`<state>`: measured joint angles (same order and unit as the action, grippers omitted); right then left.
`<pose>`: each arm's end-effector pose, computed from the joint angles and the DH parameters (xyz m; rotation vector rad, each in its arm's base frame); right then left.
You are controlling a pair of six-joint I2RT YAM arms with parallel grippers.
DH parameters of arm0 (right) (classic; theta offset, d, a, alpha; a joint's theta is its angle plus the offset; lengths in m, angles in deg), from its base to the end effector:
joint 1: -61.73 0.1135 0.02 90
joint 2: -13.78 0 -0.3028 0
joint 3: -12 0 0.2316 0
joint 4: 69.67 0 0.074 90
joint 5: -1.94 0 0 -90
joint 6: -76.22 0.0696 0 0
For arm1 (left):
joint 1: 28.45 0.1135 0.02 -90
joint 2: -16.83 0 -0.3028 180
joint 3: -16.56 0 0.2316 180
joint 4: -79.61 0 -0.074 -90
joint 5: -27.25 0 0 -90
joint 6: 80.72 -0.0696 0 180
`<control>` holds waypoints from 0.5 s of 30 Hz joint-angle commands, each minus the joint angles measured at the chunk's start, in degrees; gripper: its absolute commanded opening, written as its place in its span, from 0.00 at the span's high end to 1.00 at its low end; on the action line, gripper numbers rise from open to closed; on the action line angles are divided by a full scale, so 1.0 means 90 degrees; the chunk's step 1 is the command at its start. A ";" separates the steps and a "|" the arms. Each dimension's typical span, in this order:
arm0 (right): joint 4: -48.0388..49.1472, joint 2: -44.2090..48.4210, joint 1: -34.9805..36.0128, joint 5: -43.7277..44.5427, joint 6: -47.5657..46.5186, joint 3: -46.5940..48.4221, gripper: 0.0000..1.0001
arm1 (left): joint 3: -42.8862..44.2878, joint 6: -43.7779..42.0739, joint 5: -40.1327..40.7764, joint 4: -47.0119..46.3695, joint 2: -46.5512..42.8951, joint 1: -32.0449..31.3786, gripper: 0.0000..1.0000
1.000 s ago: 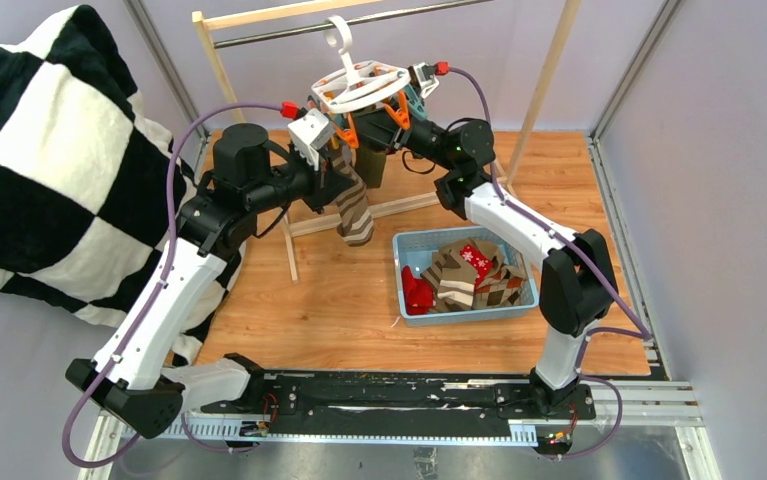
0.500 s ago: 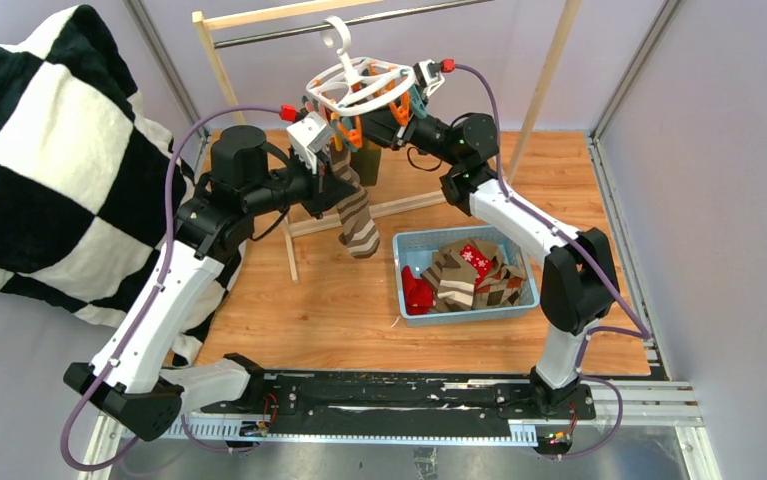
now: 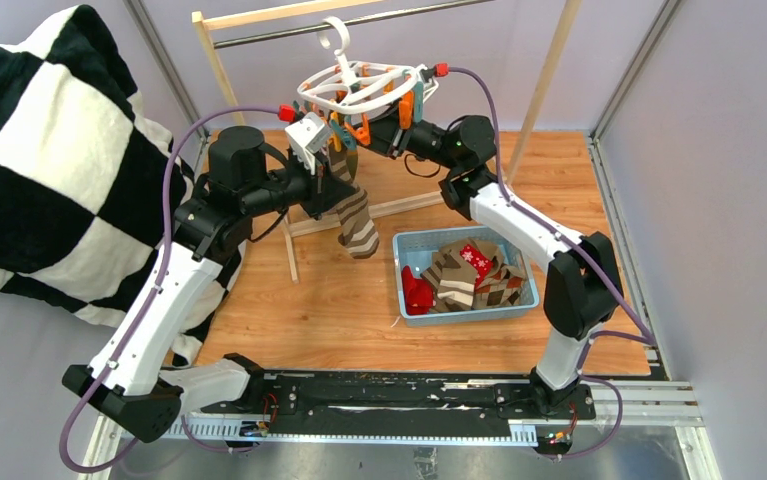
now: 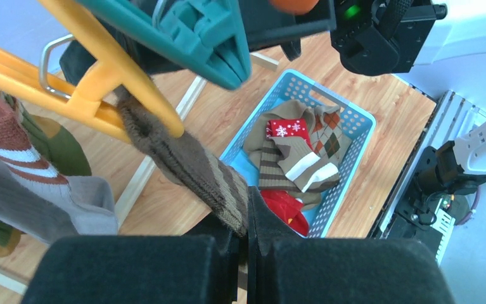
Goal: Remove the socks clipped to the hanger
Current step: Remove the sock from the hanger.
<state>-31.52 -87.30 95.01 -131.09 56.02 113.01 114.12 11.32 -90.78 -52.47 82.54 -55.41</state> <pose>0.3151 0.2636 0.4874 -0.4706 1.2429 1.9144 0.1833 -0.1299 0.4742 0.7431 1.7422 -0.8006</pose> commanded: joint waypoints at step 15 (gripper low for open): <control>0.1783 -0.0918 0.0216 -0.0795 0.1411 0.1288 0.32 | 0.0285 0.0157 -0.0390 0.0191 -0.0164 0.0017 1.00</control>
<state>-23.08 -92.74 96.25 -135.41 62.21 120.82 114.64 11.67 -91.33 -52.07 82.28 -55.41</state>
